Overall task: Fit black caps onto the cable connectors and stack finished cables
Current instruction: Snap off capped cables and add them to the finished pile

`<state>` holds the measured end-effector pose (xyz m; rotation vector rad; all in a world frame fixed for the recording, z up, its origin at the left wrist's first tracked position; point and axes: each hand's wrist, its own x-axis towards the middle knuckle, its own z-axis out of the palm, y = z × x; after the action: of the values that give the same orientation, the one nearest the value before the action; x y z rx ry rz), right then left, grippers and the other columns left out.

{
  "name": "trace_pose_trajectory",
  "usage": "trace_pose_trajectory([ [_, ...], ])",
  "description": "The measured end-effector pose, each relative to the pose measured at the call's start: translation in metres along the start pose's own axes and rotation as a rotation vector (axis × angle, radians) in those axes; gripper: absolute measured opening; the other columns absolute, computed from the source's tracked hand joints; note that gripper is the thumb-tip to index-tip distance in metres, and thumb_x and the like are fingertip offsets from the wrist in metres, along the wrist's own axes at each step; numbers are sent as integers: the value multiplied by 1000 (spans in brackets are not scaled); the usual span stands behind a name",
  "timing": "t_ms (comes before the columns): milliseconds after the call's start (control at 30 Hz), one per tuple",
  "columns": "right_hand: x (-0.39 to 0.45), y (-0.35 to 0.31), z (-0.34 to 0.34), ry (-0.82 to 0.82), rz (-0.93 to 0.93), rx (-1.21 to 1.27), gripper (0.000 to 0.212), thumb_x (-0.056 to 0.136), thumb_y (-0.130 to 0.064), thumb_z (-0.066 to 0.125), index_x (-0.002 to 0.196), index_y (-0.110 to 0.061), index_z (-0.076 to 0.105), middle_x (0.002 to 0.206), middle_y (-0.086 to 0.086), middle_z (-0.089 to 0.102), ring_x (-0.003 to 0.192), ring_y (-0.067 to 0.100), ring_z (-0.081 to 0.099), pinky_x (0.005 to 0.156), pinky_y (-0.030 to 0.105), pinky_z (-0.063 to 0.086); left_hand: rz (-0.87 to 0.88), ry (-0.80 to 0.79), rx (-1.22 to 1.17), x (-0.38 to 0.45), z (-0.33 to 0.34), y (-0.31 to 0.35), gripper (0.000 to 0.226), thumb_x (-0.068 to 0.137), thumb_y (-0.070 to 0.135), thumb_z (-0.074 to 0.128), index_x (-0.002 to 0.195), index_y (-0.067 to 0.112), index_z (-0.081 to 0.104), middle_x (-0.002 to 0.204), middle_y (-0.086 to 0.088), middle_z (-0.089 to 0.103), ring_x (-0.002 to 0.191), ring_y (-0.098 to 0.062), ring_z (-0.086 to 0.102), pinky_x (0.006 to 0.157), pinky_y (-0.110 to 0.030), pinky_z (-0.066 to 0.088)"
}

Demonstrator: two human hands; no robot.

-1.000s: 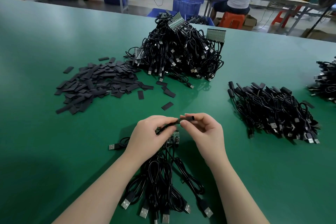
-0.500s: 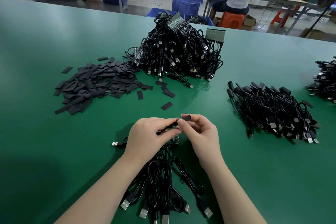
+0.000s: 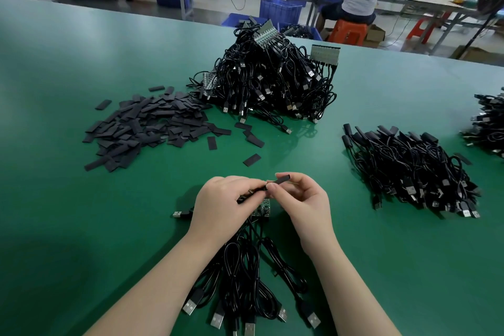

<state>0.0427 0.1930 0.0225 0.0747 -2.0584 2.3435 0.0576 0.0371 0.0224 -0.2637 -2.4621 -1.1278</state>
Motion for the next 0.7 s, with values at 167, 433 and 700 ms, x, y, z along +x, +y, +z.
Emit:
trace_pose_trajectory([
  [167, 0, 0, 0, 63, 4, 9, 20, 81, -9, 79, 82, -29, 75, 74, 19, 60, 75, 15, 67, 67, 16, 51, -26, 29, -16, 0, -1, -2, 14, 82, 30, 78, 95, 29, 78, 90, 17, 74, 85, 1, 65, 82, -35, 53],
  [433, -2, 0, 4, 34, 27, -15, 19, 81, -11, 80, 79, -29, 74, 75, 19, 62, 73, 15, 63, 70, 18, 52, 27, 55, -26, -1, -1, -1, 15, 80, 30, 74, 94, 28, 79, 88, 17, 74, 89, 1, 63, 80, -34, 54],
  [700, -4, 2, 6, -9, 23, -24, 16, 80, -12, 81, 83, -25, 73, 63, 4, 60, 63, 11, 58, 74, 19, 53, -21, 84, -87, -2, -1, -2, 20, 79, 24, 78, 99, 26, 78, 90, 15, 75, 88, -2, 64, 81, -38, 55],
])
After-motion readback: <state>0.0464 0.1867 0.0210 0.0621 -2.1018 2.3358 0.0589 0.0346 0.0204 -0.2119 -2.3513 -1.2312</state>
